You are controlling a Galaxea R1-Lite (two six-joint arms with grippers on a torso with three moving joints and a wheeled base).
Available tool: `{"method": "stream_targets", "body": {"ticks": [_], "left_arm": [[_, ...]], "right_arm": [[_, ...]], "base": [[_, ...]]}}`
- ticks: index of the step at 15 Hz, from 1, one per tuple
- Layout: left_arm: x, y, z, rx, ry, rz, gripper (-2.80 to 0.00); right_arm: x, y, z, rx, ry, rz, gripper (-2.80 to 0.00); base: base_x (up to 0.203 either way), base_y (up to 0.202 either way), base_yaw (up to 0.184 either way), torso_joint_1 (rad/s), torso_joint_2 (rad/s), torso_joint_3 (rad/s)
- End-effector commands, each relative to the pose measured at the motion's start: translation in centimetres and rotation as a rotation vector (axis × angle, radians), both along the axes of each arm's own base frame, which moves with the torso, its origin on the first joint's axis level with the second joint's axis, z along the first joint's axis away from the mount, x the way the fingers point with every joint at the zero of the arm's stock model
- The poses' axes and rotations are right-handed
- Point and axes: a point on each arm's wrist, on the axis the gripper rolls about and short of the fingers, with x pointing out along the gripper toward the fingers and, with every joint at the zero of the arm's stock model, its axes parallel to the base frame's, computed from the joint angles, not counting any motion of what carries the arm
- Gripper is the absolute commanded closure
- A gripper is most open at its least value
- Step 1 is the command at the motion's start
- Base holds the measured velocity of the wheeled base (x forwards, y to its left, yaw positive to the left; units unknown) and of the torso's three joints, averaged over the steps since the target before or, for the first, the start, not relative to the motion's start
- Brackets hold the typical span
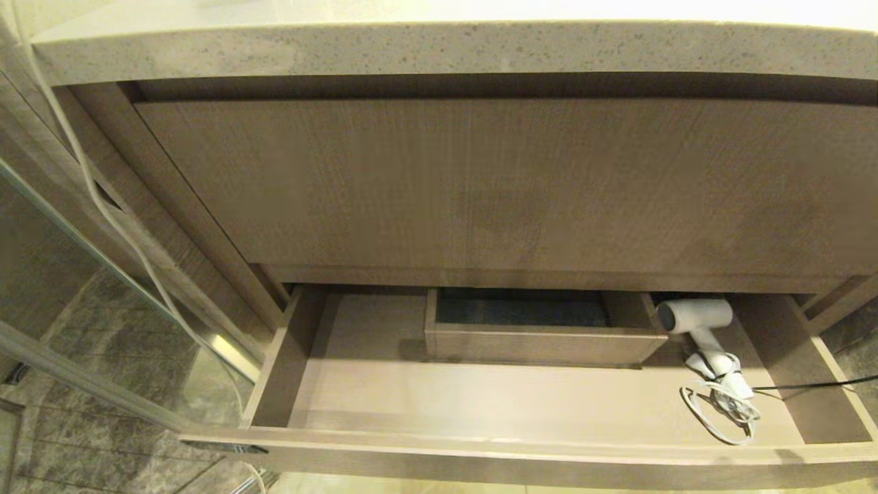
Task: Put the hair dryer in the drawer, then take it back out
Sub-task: Pull open the drawer, then take the hairdryer out
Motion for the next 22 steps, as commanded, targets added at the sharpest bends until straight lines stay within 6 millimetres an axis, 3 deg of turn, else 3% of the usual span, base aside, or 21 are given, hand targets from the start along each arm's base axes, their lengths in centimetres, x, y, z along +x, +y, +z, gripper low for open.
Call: {"method": "stream_targets", "body": {"ticks": [1, 4, 8, 10, 14, 15, 18, 22], "left_arm": [[0.0, 0.0, 0.0, 0.000, 0.000, 0.000, 0.00], [0.0, 0.0, 0.0, 0.000, 0.000, 0.000, 0.00], [0.0, 0.0, 0.0, 0.000, 0.000, 0.000, 0.00], [0.0, 0.0, 0.0, 0.000, 0.000, 0.000, 0.00], [0.0, 0.0, 0.0, 0.000, -0.001, 0.000, 0.00], [0.0, 0.0, 0.0, 0.000, 0.000, 0.000, 0.00], [0.0, 0.0, 0.0, 0.000, 0.000, 0.000, 0.00], [0.0, 0.0, 0.0, 0.000, 0.000, 0.000, 0.00]], "right_arm": [[3.1, -0.8, -0.1, -0.001, 0.073, -0.084, 0.00], [8.2, -1.6, -1.5, 0.035, 0.184, -0.233, 0.00], [15.0, -2.7, -5.2, 0.133, 0.310, -0.433, 0.00], [17.2, -3.8, -7.6, 0.165, 0.374, -0.530, 0.00], [19.6, -7.1, -12.1, 0.240, 0.463, -0.727, -0.10], [19.8, -8.1, -12.9, 0.250, 0.482, -0.767, -2.80], [20.1, -9.9, -15.0, 0.269, 0.531, -0.832, -2.80], [20.4, -10.2, -16.8, 0.306, 0.561, -0.862, -2.80]], "base": [[0.000, 0.000, 0.000, 0.000, 0.00, 0.000], [0.000, 0.000, 0.000, 0.000, 0.00, 0.000], [0.000, 0.000, 0.000, 0.000, 0.00, 0.000], [0.000, 0.000, 0.000, 0.000, 0.00, 0.000], [0.000, 0.000, 0.000, 0.000, 0.00, 0.000], [0.000, 0.000, 0.000, 0.000, 0.00, 0.000], [0.000, 0.000, 0.000, 0.000, 0.00, 0.000], [0.000, 0.000, 0.000, 0.000, 0.00, 0.000]]}}
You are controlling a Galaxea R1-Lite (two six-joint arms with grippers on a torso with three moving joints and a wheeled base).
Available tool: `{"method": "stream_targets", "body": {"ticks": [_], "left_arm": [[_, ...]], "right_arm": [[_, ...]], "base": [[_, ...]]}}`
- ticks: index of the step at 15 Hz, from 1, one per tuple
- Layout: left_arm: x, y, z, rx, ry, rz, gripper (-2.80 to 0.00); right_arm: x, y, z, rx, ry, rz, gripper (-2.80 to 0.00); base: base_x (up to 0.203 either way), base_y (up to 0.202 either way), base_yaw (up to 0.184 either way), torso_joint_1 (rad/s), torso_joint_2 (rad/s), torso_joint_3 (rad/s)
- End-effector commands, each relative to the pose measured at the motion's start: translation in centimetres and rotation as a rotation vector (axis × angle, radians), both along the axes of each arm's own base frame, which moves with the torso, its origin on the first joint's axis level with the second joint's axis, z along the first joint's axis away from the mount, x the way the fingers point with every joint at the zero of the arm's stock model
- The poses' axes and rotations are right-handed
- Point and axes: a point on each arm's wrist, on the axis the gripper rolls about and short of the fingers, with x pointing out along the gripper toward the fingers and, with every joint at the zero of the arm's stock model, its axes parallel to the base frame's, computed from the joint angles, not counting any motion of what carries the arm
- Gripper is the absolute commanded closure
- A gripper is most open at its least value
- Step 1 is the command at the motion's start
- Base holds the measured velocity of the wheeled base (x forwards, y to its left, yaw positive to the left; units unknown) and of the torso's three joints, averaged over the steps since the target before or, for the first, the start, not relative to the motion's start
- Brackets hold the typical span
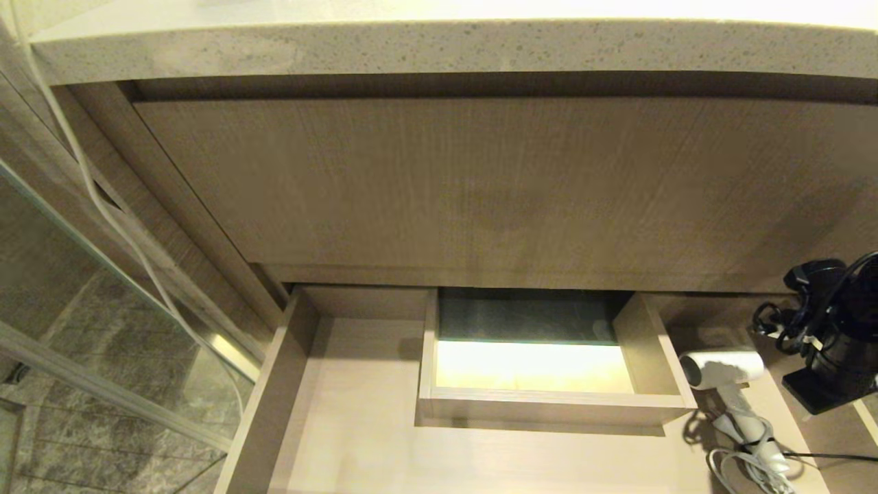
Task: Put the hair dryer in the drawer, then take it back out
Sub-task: Take the hairdryer out
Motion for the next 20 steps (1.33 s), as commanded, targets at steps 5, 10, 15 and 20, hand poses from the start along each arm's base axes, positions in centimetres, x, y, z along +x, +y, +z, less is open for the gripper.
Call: {"method": "stream_targets", "body": {"ticks": [5, 10, 15, 20], "left_arm": [[0.0, 0.0, 0.0, 0.000, 0.000, 0.000, 0.00], [0.0, 0.0, 0.0, 0.000, 0.000, 0.000, 0.00], [0.0, 0.0, 0.0, 0.000, 0.000, 0.000, 0.00], [0.0, 0.0, 0.0, 0.000, 0.000, 0.000, 0.00]], "right_arm": [[2.7, 0.0, -2.8, 0.086, -0.063, 0.046, -2.80], [5.0, 0.5, -4.9, 0.127, -0.101, 0.090, -2.80], [5.2, 0.3, -6.3, 0.139, -0.071, 0.078, -2.80], [6.0, -0.2, -7.8, 0.135, -0.091, 0.074, -2.80]], "base": [[0.000, 0.000, 0.000, 0.000, 0.00, 0.000], [0.000, 0.000, 0.000, 0.000, 0.00, 0.000], [0.000, 0.000, 0.000, 0.000, 0.00, 0.000], [0.000, 0.000, 0.000, 0.000, 0.00, 0.000]]}}
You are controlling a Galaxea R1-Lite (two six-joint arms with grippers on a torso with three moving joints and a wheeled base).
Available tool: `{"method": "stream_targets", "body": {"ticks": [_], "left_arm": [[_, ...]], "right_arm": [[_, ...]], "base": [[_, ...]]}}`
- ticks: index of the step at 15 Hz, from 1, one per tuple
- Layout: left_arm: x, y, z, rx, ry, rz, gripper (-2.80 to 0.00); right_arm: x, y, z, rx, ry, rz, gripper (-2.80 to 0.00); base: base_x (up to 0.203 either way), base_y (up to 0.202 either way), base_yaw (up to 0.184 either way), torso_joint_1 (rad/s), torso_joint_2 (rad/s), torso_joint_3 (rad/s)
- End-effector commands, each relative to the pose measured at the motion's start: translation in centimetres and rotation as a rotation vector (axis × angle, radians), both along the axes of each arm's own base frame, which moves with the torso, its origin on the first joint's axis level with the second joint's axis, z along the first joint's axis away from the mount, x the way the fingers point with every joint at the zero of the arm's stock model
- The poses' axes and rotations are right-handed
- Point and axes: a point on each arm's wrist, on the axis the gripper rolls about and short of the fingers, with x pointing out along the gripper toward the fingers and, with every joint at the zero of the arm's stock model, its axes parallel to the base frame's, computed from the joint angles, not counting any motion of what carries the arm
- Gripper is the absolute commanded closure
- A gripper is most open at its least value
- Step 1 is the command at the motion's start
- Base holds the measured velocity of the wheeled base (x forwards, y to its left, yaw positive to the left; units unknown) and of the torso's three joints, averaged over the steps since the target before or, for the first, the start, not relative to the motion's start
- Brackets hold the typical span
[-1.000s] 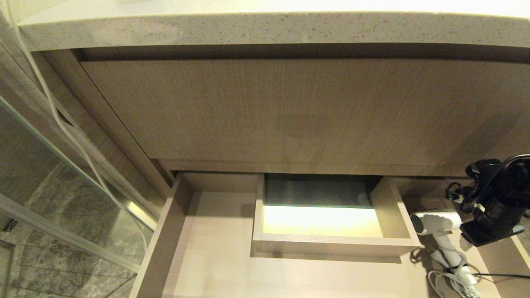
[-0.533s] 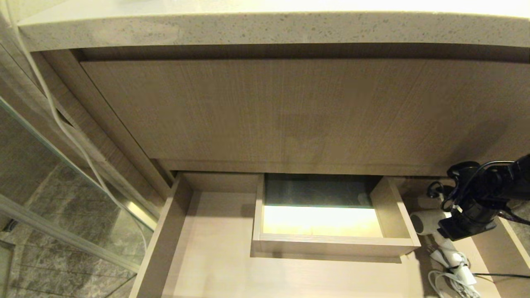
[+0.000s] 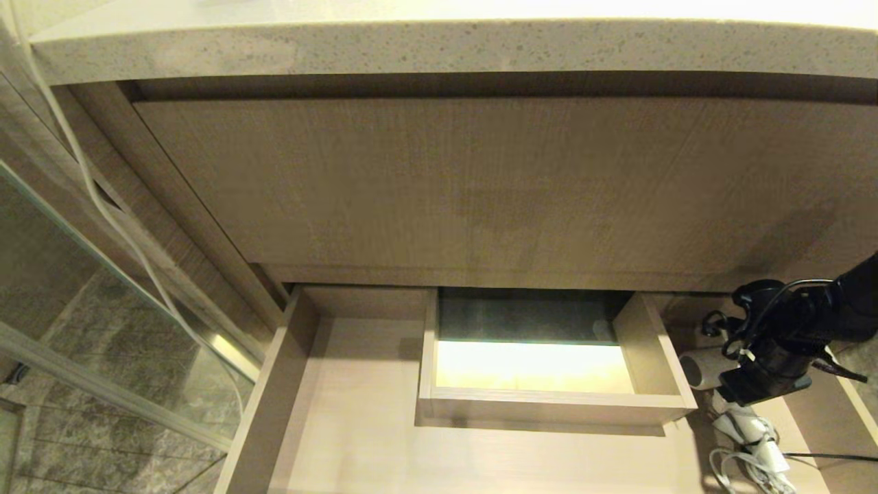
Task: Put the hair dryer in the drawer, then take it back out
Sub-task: Take the hairdryer out
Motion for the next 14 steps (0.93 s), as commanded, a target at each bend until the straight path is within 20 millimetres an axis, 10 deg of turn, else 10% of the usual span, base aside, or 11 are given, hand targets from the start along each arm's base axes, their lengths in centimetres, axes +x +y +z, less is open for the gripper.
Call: {"method": "stream_targets", "body": {"ticks": [1, 14], "left_arm": [[0.0, 0.0, 0.0, 0.000, 0.000, 0.000, 0.00], [0.0, 0.0, 0.0, 0.000, 0.000, 0.000, 0.00]], "right_arm": [[0.5, -0.4, -0.9, 0.001, 0.010, -0.004, -2.80], [0.8, -2.2, -2.7, 0.035, -0.006, -0.037, -2.80]], "base": [[0.000, 0.000, 0.000, 0.000, 0.00, 0.000], [0.000, 0.000, 0.000, 0.000, 0.00, 0.000]]}}
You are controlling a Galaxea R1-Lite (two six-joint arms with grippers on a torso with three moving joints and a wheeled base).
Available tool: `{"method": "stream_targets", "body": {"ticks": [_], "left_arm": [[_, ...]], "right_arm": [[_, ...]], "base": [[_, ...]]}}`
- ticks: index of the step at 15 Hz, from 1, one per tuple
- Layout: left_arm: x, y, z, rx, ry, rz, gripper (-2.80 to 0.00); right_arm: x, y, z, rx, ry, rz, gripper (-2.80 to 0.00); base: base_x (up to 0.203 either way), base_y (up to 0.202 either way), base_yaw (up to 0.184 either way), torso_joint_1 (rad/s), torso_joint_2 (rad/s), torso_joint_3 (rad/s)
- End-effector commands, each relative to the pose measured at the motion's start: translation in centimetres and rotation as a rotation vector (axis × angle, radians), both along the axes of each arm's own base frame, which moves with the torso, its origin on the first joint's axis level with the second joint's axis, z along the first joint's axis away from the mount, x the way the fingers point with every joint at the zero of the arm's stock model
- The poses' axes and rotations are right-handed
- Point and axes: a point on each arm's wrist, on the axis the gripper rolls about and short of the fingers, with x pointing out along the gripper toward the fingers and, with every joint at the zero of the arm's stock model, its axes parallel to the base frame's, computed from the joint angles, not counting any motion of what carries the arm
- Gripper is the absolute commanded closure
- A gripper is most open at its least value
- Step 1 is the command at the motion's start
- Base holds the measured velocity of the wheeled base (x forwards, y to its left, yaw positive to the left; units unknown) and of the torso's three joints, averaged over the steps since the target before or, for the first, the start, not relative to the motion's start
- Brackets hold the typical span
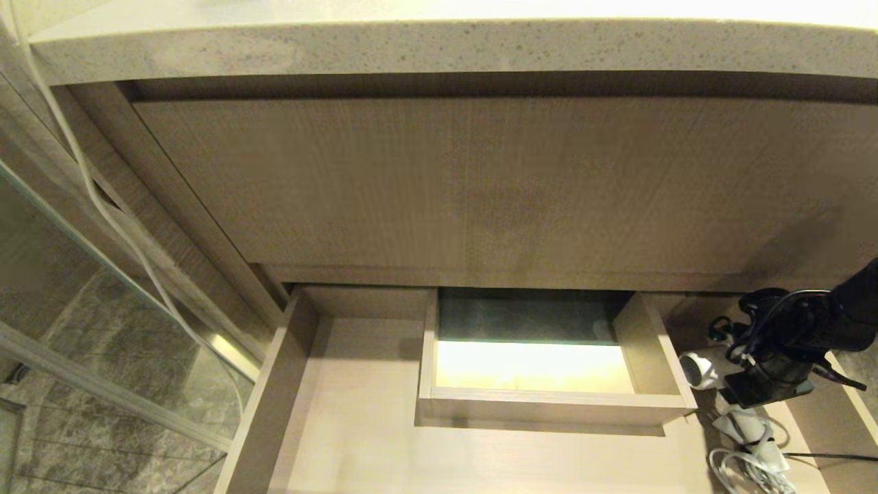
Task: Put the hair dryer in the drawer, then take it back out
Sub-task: Take the hairdryer out
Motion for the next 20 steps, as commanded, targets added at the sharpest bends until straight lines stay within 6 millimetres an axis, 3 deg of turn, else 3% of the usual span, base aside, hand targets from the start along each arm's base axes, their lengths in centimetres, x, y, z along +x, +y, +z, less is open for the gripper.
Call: {"method": "stream_targets", "body": {"ticks": [1, 13, 14, 20], "left_arm": [[0.0, 0.0, 0.0, 0.000, 0.000, 0.000, 0.00], [0.0, 0.0, 0.0, 0.000, 0.000, 0.000, 0.00], [0.0, 0.0, 0.0, 0.000, 0.000, 0.000, 0.00], [0.0, 0.0, 0.0, 0.000, 0.000, 0.000, 0.00]], "right_arm": [[0.1, 0.1, -0.8, 0.045, 0.005, 0.021, -2.80], [0.6, 0.0, -2.7, 0.102, 0.018, 0.035, -2.80], [0.7, -0.1, -2.6, 0.099, 0.013, 0.039, 0.00], [0.6, 0.0, -2.5, 0.099, 0.015, 0.036, 0.00]], "base": [[0.000, 0.000, 0.000, 0.000, 0.00, 0.000], [0.000, 0.000, 0.000, 0.000, 0.00, 0.000], [0.000, 0.000, 0.000, 0.000, 0.00, 0.000], [0.000, 0.000, 0.000, 0.000, 0.00, 0.000]]}}
